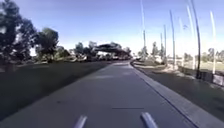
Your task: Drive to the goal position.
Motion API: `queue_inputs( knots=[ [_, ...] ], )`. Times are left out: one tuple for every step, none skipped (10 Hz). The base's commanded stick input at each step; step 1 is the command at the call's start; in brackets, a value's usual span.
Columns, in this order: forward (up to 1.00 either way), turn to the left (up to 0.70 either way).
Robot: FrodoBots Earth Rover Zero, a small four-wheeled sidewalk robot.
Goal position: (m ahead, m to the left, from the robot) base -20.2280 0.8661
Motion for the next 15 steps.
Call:
queue_inputs(
  knots=[
    [0.98, 0.00],
    [0.98, 0.00],
    [0.98, 0.00],
    [0.98, 0.00],
    [0.98, 0.00],
    [0.98, 0.00],
    [0.98, 0.00],
    [0.98, 0.00],
    [0.98, 0.00],
    [0.98, 0.00],
    [0.98, 0.00],
    [0.88, 0.00],
    [0.60, -0.02],
    [0.08, -0.55],
    [0.00, -0.43]
  ],
)
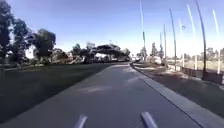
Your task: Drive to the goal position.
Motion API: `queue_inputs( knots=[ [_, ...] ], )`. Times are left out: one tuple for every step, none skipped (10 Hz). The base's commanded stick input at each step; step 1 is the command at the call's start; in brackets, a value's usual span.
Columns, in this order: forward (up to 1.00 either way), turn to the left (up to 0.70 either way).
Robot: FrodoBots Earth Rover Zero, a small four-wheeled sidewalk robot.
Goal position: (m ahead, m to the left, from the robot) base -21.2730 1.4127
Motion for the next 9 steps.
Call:
queue_inputs(
  knots=[
    [0.00, -0.19],
    [0.00, 0.00],
    [0.00, 0.00],
    [0.00, 0.00],
    [0.00, 0.08],
    [0.00, 0.19],
    [0.00, 0.32],
    [0.00, 0.90],
    [0.00, 0.99]
  ],
)
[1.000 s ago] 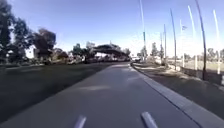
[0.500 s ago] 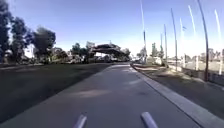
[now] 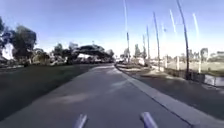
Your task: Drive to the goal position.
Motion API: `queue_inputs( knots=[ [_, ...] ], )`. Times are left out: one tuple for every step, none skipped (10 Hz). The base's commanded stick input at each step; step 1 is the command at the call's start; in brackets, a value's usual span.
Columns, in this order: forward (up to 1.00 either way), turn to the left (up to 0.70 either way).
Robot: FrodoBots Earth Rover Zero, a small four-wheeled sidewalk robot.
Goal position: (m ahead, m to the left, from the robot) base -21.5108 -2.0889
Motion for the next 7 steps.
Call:
queue_inputs(
  knots=[
    [0.00, 0.99],
    [0.00, 0.99],
    [0.00, 0.99],
    [0.00, 0.99],
    [0.00, 0.99],
    [0.00, 0.99],
    [0.00, 0.99]
  ],
)
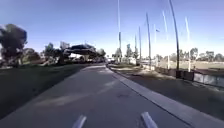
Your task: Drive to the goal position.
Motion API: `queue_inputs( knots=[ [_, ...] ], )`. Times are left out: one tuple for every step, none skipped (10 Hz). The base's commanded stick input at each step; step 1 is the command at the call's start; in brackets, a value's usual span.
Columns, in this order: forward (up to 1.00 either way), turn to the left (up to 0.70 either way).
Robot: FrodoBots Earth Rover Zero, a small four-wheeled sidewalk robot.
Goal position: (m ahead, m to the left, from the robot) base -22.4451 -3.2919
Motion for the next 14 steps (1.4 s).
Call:
queue_inputs(
  knots=[
    [0.00, 0.99],
    [0.00, 0.99],
    [0.00, 0.99],
    [0.00, 0.99],
    [0.00, 0.99],
    [0.00, 0.99],
    [0.00, 0.99],
    [0.00, 0.99],
    [0.00, 0.99],
    [0.00, 0.99],
    [0.00, 0.99],
    [0.00, 0.99],
    [0.00, 0.99],
    [0.00, 0.99]
  ],
)
